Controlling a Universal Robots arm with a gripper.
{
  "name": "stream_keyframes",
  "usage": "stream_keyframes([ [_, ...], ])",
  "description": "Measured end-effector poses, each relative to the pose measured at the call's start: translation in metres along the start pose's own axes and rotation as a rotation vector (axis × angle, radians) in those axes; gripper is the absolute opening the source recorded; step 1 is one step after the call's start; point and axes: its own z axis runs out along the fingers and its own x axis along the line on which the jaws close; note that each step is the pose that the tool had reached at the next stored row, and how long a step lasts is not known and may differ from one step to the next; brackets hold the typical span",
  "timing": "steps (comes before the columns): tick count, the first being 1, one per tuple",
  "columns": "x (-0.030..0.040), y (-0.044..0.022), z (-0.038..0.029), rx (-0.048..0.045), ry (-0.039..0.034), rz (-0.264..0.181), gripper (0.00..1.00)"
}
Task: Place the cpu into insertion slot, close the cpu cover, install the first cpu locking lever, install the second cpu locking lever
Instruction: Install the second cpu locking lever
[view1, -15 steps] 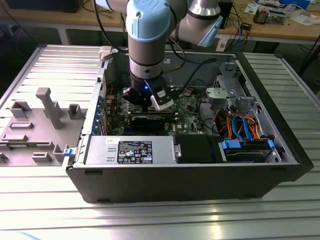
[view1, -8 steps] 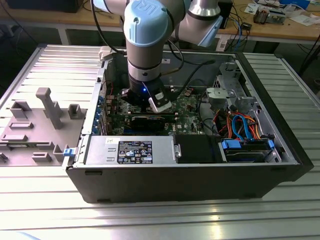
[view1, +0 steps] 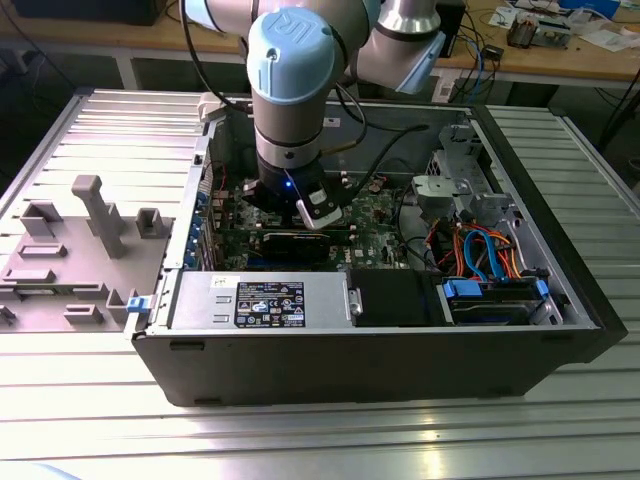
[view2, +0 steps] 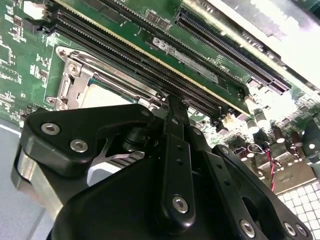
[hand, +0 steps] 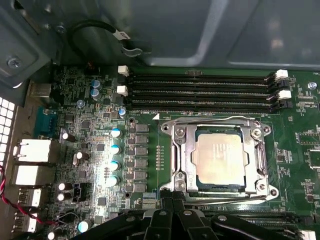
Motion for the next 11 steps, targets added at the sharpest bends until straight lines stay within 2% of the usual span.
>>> stream_keyframes([
  [3, 0.001, -0.0008, 0.0033, -0.0265, -0.0006, 0.0, 0.11],
  [5, 0.0016, -0.0014, 0.0056, -0.035, -0.0007, 0.0, 0.11],
  [11, 0.0032, -0.0018, 0.0073, -0.0388, -0.0009, 0.0, 0.11],
])
